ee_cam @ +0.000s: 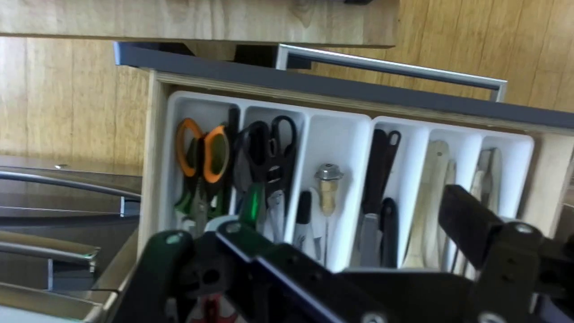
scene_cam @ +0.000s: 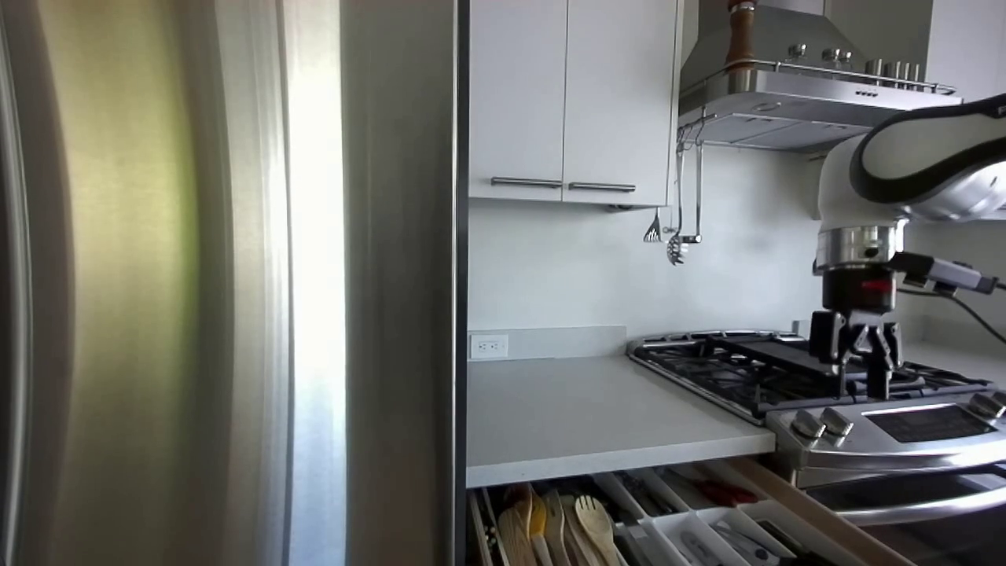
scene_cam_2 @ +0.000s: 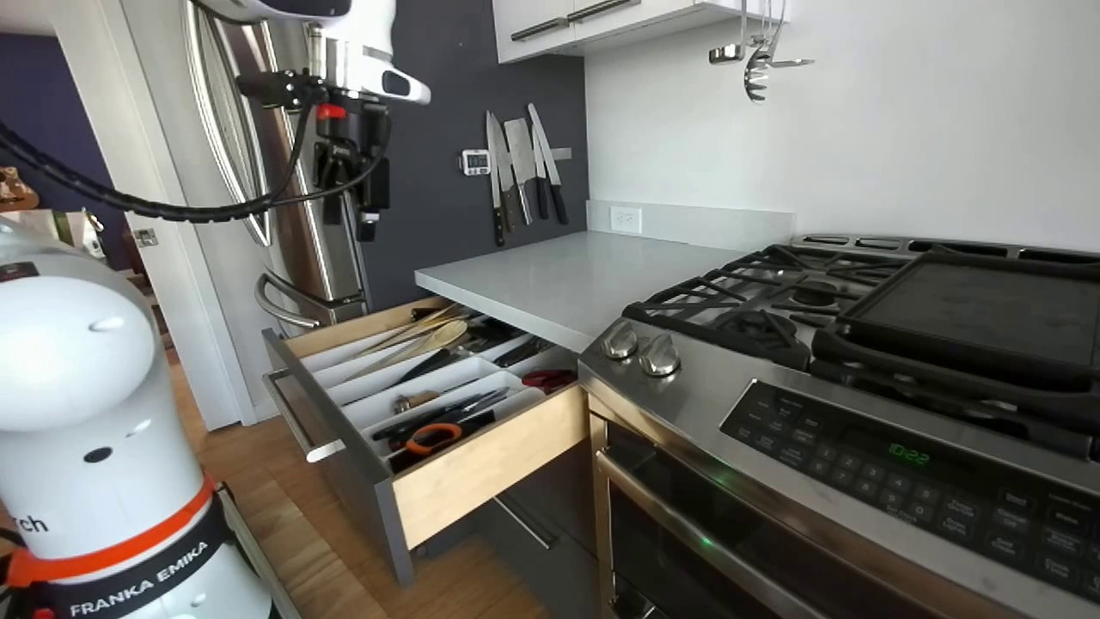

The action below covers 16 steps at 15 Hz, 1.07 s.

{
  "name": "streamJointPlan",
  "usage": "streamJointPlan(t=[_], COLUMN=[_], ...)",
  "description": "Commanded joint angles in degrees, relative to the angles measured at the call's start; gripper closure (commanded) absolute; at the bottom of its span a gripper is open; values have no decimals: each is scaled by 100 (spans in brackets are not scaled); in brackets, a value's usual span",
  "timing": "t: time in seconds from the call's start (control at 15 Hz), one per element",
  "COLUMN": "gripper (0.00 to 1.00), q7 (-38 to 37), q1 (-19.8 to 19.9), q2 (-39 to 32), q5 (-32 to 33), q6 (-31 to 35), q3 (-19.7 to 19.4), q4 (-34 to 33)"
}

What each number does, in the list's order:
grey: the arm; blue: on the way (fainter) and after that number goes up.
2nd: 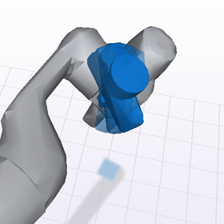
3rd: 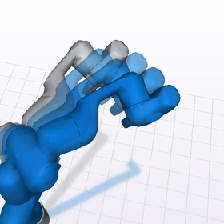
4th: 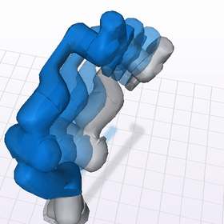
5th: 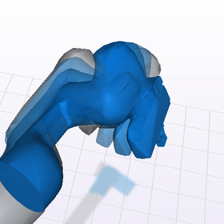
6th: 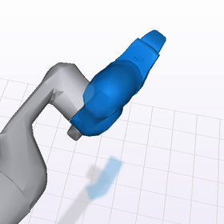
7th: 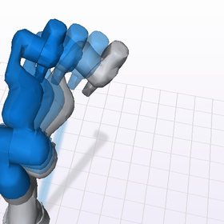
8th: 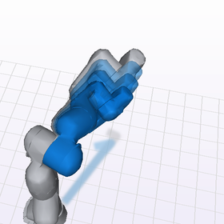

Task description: Remove a black cream spreader from the drawer and put it on the counter

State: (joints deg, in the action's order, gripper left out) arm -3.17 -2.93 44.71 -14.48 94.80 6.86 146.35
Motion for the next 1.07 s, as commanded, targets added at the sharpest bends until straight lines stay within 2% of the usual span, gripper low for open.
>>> streamJointPlan(t=[0.0,0.07,0.53,0.8,1.0], gripper=[0,0,0,0,0], q7=[-56,-97,-80,-80,-558], q1=[-242,-359,-335,-701,-822], q2=[58,76,-46,-1054,-1841], q5=[-184,-222,-248,-595,-630], q6=[253,347,453,1409,2206], q3=[101,191,142,558,927], q4=[152,229,160,111,114])
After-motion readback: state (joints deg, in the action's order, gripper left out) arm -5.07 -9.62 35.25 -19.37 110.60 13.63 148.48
